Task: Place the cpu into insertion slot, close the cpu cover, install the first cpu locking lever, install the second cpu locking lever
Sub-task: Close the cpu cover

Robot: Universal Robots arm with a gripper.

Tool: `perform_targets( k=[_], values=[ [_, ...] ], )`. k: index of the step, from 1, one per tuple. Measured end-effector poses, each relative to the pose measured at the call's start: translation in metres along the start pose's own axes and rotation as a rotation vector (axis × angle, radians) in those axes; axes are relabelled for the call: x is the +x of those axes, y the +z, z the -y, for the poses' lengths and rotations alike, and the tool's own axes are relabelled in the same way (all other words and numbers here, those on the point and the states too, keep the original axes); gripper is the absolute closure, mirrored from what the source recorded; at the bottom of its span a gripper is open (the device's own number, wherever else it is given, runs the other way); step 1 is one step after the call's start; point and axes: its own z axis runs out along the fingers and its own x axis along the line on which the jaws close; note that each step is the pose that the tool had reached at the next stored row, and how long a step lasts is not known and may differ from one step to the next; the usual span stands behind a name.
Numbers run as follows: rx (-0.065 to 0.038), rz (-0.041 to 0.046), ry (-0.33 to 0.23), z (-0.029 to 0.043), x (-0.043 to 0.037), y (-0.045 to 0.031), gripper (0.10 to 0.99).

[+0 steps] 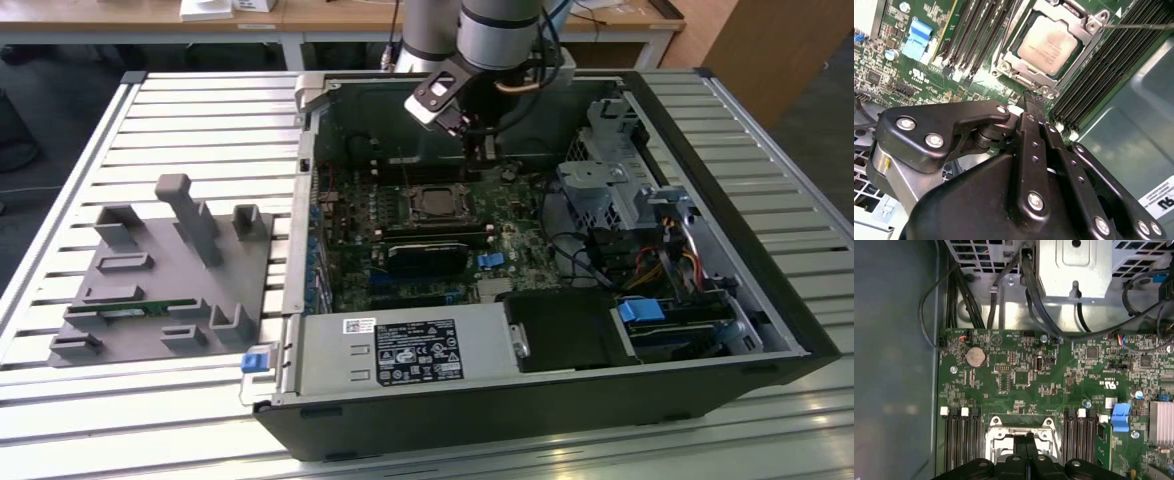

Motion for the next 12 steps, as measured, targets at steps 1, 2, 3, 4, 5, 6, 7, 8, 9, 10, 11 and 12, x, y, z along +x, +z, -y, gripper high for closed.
perform_targets(
  k=[1,2,3,4,5,6,7,8,9,10,11,12],
  values=[
    [0.000,0.0001,0.000,0.0012,0.0000,0.0000,0.980],
    [0.000,0.0000,0.000,0.0020,0.0001,0.0003,0.980],
    [0.000,-0.0001,0.000,0.0027,0.0001,0.0007,0.980],
    [0.000,0.0000,0.000,0.0034,0.0000,0.0015,0.980],
    [0.000,0.0001,0.000,0.0039,0.0000,0.0028,0.980],
    [0.000,0.0001,0.000,0.0044,0.0000,0.0045,0.980],
    [0.000,0.0002,0.000,0.0046,0.0000,0.0062,0.980],
    [0.001,0.0000,0.000,0.0048,0.0000,0.0077,0.980],
    [0.001,0.0001,0.000,0.0050,0.0000,0.0084,0.980],
    [0.001,0.0001,0.000,0.0056,-0.0001,0.0088,0.980],
    [0.001,0.0002,0.000,0.0068,-0.0001,0.0089,0.980],
    [0.001,0.0002,0.000,0.0085,-0.0001,0.0091,0.980]
  ],
)
